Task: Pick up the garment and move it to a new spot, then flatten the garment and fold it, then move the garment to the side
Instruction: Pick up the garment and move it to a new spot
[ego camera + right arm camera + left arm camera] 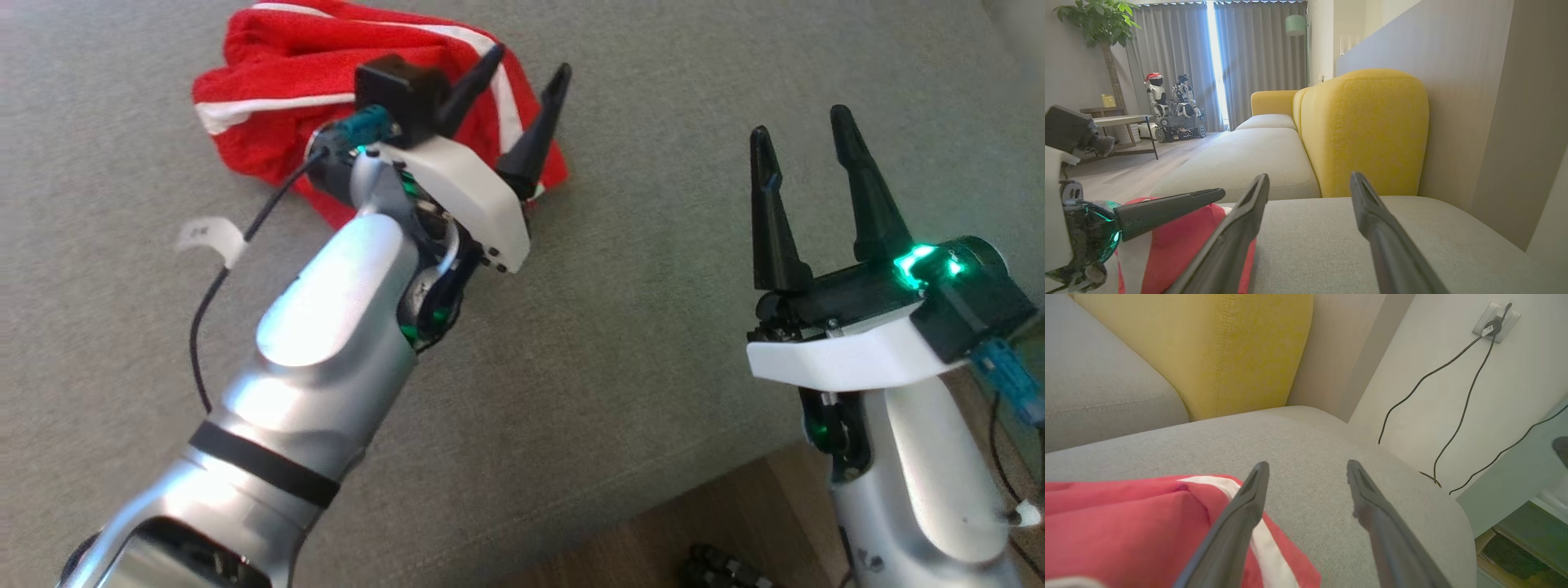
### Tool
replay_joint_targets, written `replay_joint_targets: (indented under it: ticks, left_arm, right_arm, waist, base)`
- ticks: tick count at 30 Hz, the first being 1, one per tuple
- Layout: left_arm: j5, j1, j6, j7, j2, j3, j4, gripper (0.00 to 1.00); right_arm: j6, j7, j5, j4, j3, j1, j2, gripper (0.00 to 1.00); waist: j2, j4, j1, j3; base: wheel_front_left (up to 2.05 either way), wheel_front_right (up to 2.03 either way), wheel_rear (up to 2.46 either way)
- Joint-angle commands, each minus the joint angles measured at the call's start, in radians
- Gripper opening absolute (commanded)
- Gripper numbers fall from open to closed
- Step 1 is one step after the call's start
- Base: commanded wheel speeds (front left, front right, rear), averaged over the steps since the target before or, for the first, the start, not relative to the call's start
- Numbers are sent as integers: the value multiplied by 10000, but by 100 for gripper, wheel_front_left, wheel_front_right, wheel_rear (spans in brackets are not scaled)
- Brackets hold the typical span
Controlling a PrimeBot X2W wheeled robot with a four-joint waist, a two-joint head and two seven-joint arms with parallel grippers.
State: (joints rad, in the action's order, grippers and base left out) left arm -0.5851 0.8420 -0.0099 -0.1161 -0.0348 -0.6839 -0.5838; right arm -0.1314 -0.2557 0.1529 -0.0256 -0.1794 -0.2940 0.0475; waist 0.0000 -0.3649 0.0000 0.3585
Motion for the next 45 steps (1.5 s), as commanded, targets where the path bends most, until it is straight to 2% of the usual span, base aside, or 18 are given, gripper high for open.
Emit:
replay_joint_targets:
  ticks: [1, 5, 9, 15, 22, 30, 34, 38, 45]
  left_arm:
    - [-199, 417, 90, -165, -156, 42, 374, 100]
    - [-572, 460, 277, -553, -156, -328, 358, 100]
    - [-560, 495, 488, -962, -191, -240, 267, 100]
    - [-454, 57, 681, -1318, -655, 133, 410, 100]
    - [-366, -1357, 958, -1442, -1365, 686, 862, 100]
    - [163, -3687, 1138, -1454, -1819, 2017, 2269, 100]
    - [677, -4966, 1009, -1455, -1672, 2716, 2932, 100]
    - [1156, -5954, 780, -1455, -1247, 3432, 3469, 100]
    - [1787, -6553, 323, -1456, -603, 4398, 3905, 100]
  right_arm:
    - [7, -60, 55, 276, -92, -124, 28, 100]
    - [7, -60, -75, 153, 56, -52, 28, 100]
    - [7, -60, -219, -4, 194, 13, 28, 100]
    - [7, -60, -584, -283, 464, 251, 28, 100]
    - [7, -60, -935, -621, 781, 687, 28, 100]
    - [7, -45, -1028, -724, 995, 1254, 28, 100]
    - [7, -21, -1022, -772, 1089, 1587, 28, 100]
    - [7, 43, -1026, -719, 1103, 1779, 28, 100]
    - [7, 178, -1084, -614, 1037, 1840, 28, 100]
  waist:
    - [0, 223, 0, -144]
    - [0, 752, 0, -468]
    - [0, 1375, 0, -864]
    - [0, 2447, 0, -1474]
    - [0, 3480, 0, -2186]
    - [0, 4012, 0, -2677]
    - [0, 4099, 0, -2847]
    - [0, 4108, 0, -2860]
    - [0, 4127, 0, -2778]
  base:
    - [0, 0, 0]
    - [0, 0, 0]
    - [0, 0, 0]
    - [0, 0, 0]
    - [0, 0, 0]
    - [0, 0, 0]
    - [0, 0, 0]
    - [0, 0, 0]
    - [0, 0, 0]
